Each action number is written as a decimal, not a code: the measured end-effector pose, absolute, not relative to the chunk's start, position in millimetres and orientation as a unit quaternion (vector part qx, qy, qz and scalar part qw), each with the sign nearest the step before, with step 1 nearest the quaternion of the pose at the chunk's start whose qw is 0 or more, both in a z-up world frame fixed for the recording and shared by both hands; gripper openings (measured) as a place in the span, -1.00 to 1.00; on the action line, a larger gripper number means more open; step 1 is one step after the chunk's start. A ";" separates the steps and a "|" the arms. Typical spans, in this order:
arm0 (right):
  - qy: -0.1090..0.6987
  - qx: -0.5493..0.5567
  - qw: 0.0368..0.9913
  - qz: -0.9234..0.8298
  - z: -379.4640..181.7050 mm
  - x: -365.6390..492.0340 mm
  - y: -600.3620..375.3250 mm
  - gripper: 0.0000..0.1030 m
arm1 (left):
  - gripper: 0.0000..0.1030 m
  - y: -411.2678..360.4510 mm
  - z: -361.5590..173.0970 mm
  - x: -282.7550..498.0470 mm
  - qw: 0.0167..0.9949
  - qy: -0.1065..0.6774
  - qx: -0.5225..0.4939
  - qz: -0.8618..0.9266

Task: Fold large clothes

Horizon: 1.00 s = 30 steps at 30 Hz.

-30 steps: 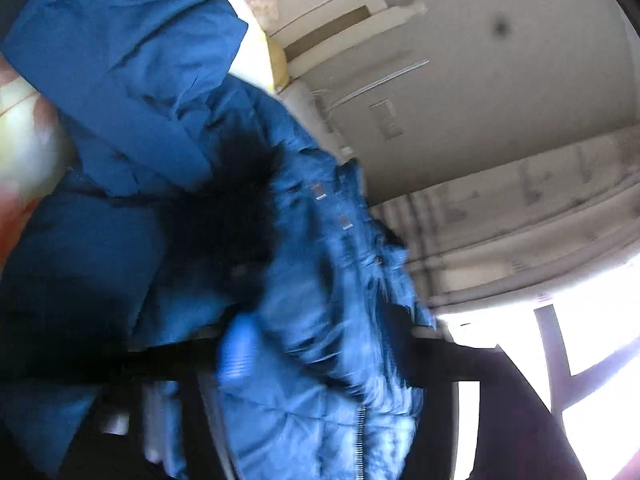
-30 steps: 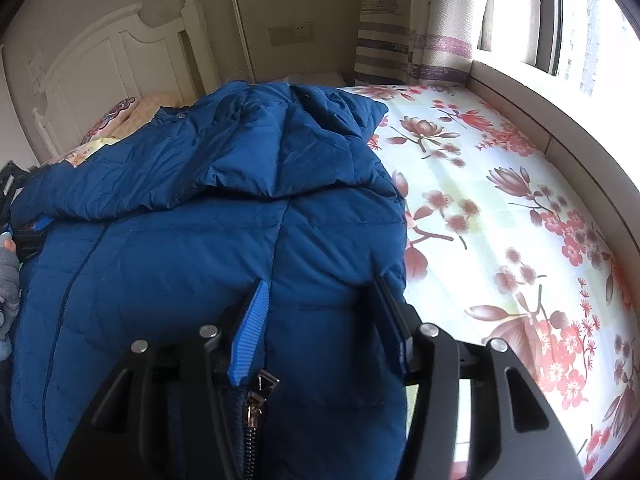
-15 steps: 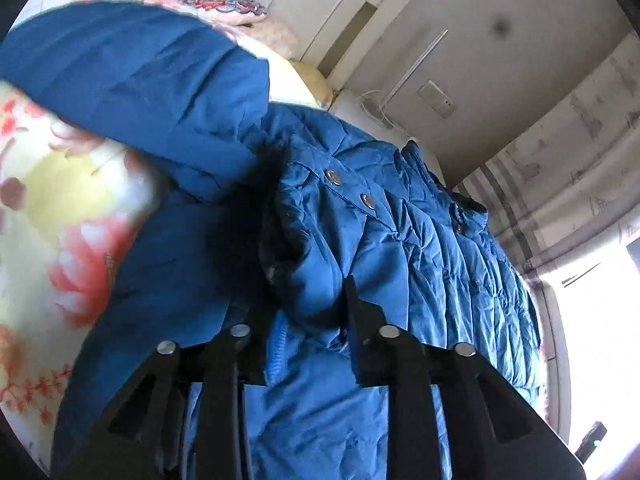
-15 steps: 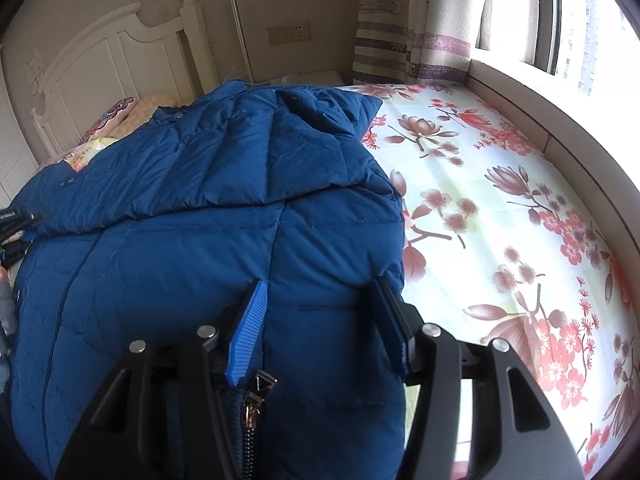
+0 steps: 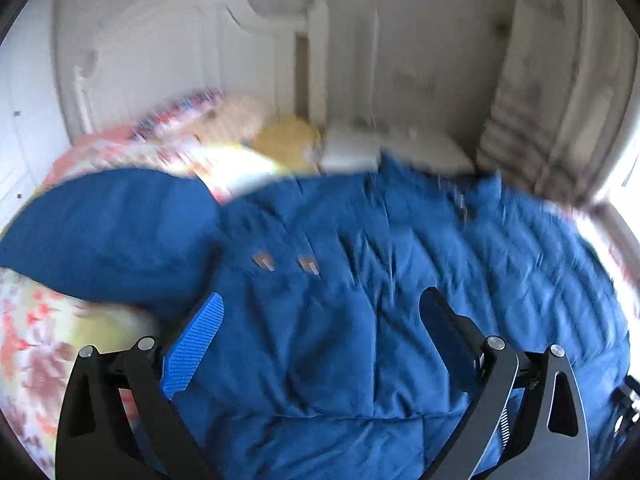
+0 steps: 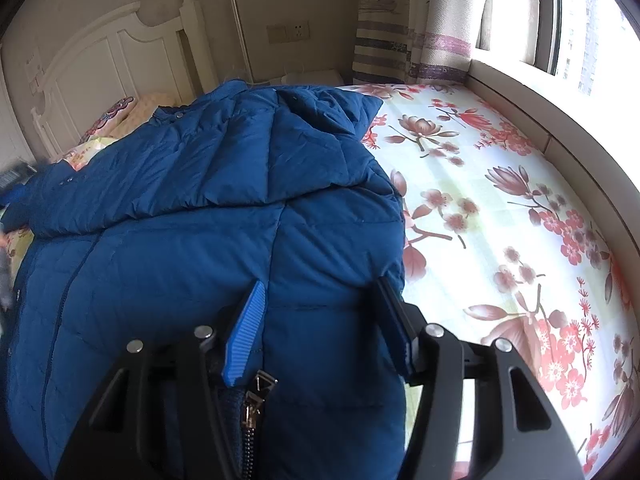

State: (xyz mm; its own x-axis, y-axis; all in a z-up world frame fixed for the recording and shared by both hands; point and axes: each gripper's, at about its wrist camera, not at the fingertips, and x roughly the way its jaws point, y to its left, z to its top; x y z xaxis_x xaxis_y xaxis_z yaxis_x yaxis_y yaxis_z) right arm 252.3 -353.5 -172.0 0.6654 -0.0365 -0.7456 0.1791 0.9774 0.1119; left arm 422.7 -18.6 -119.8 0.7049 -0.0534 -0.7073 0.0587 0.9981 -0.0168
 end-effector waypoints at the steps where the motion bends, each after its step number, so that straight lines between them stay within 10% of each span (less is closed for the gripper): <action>1: 0.404 0.089 0.908 -0.058 -171.8 252.2 -353.6 0.11 | 0.84 -15.5 -129.7 422.0 0.918 0.394 0.008 -0.033; 30: 0.396 0.011 0.916 -0.058 -105.5 439.9 -324.4 0.44 | 0.90 -20.2 -150.8 424.8 0.902 0.428 0.017 -0.045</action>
